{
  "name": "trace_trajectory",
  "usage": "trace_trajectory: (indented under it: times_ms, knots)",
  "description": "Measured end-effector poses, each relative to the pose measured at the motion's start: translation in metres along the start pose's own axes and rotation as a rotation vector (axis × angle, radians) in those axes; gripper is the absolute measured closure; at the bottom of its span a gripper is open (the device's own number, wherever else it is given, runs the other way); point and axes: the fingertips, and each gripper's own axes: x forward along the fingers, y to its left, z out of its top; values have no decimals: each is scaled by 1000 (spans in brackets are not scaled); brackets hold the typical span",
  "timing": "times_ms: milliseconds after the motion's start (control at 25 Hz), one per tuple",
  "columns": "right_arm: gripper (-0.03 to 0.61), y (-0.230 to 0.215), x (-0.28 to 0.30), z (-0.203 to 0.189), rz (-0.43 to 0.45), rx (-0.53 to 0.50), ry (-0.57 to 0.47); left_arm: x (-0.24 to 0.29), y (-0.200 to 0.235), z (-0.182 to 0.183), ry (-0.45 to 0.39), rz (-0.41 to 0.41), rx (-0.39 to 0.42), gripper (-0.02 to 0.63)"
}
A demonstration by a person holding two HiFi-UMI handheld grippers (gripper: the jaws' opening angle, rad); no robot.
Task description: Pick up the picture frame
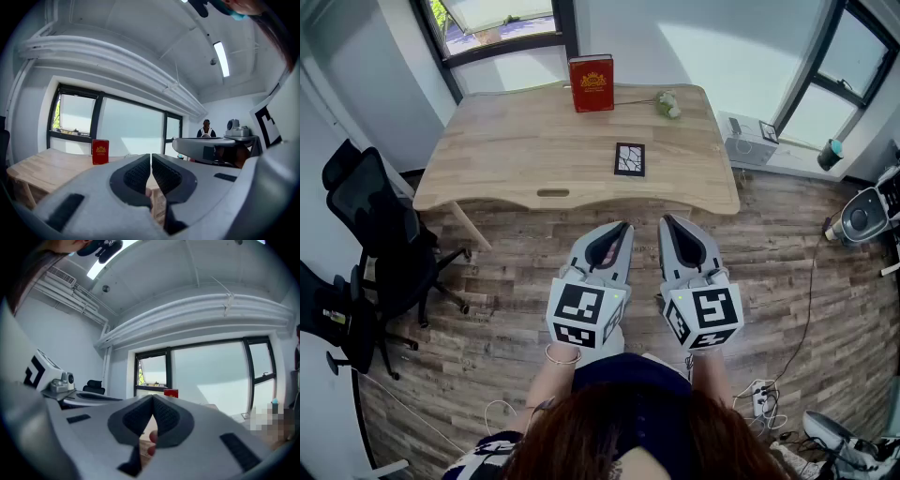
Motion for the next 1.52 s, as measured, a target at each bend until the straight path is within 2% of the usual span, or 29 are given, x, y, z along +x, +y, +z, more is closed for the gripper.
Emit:
trace_trajectory:
  times_ms: [560, 1040, 1520]
  knots:
    - [554, -9, -7, -1, 20, 17, -6, 4, -9, 0, 2, 16, 12, 578]
    - [554, -18, 33, 0, -3, 50, -21, 32, 28, 7, -14, -5, 13, 578]
    - [554, -14, 60, -2, -64, 67, -3, 37, 58, 5, -9, -44, -8, 578]
